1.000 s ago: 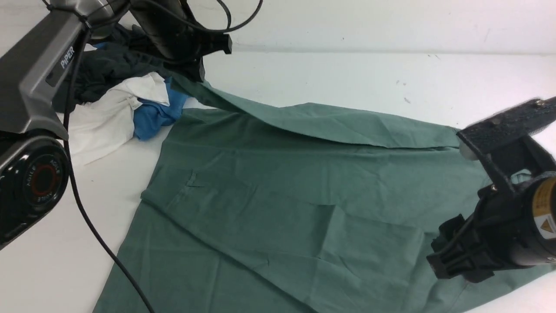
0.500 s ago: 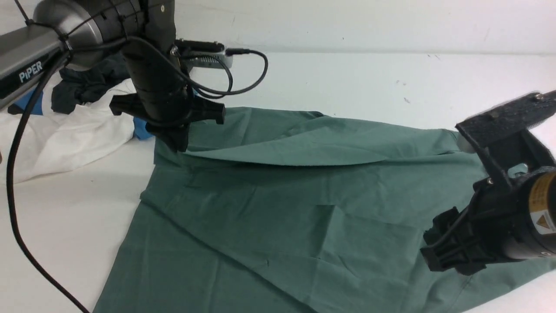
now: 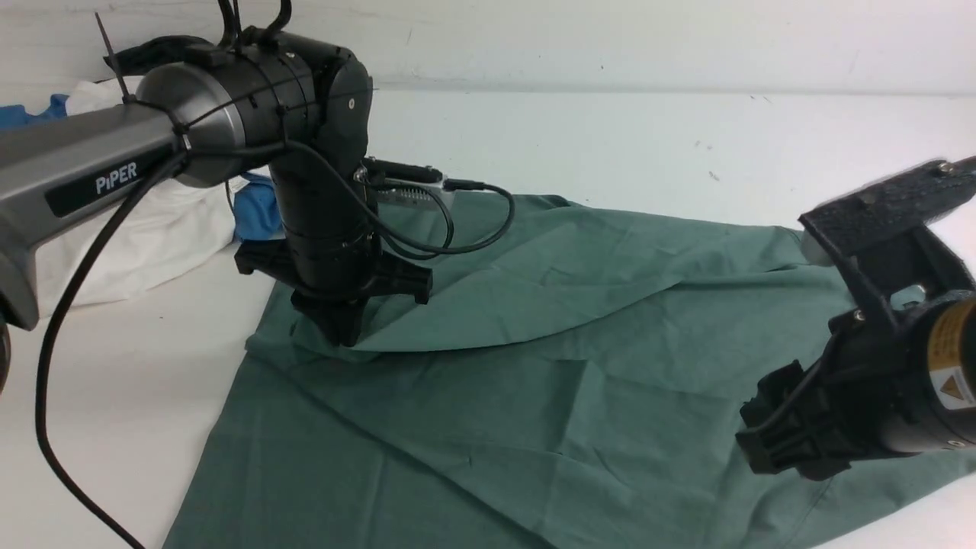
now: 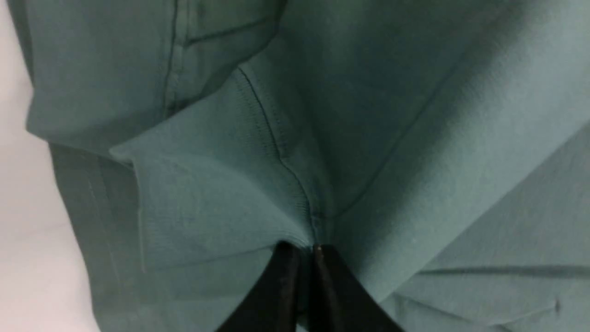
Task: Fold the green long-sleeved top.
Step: Use the left arm to drag and drop the cuff onto the cuff closest to the left arm, then use both arms simultaneously to clamp the lower edge of the clothing fabric
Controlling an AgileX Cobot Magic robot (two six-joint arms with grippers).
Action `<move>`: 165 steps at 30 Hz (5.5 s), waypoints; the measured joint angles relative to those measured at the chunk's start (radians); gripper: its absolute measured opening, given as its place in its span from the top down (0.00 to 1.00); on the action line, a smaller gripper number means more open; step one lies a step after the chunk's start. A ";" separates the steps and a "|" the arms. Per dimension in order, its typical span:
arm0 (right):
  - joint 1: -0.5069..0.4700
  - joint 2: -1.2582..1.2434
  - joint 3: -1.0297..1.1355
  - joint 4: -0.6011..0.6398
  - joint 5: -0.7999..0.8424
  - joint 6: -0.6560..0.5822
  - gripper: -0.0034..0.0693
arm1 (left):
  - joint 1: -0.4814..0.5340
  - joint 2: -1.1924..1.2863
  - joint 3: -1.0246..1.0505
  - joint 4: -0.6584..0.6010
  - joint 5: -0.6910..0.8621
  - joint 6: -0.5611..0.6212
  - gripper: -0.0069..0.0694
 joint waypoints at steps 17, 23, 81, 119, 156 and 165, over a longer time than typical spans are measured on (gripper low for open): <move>0.000 0.000 0.000 0.008 -0.003 -0.002 0.43 | 0.000 -0.161 0.080 -0.017 -0.007 0.015 0.48; 0.000 0.000 0.000 0.009 -0.004 -0.002 0.44 | 0.026 -0.174 0.080 0.107 0.001 -0.052 0.46; 0.000 0.000 0.000 0.021 -0.021 -0.002 0.44 | 0.148 -0.048 0.041 0.114 -0.018 -0.008 0.89; 0.000 0.000 0.000 0.055 0.038 0.022 0.44 | 0.208 0.649 -0.981 0.046 -0.282 -0.021 0.49; 0.000 0.000 0.000 0.067 0.094 0.022 0.44 | 0.237 0.592 -0.986 0.170 -0.231 -0.053 0.83; 0.000 0.000 -0.006 0.066 0.194 0.019 0.44 | 0.234 0.405 -0.986 0.170 -0.008 -0.004 0.79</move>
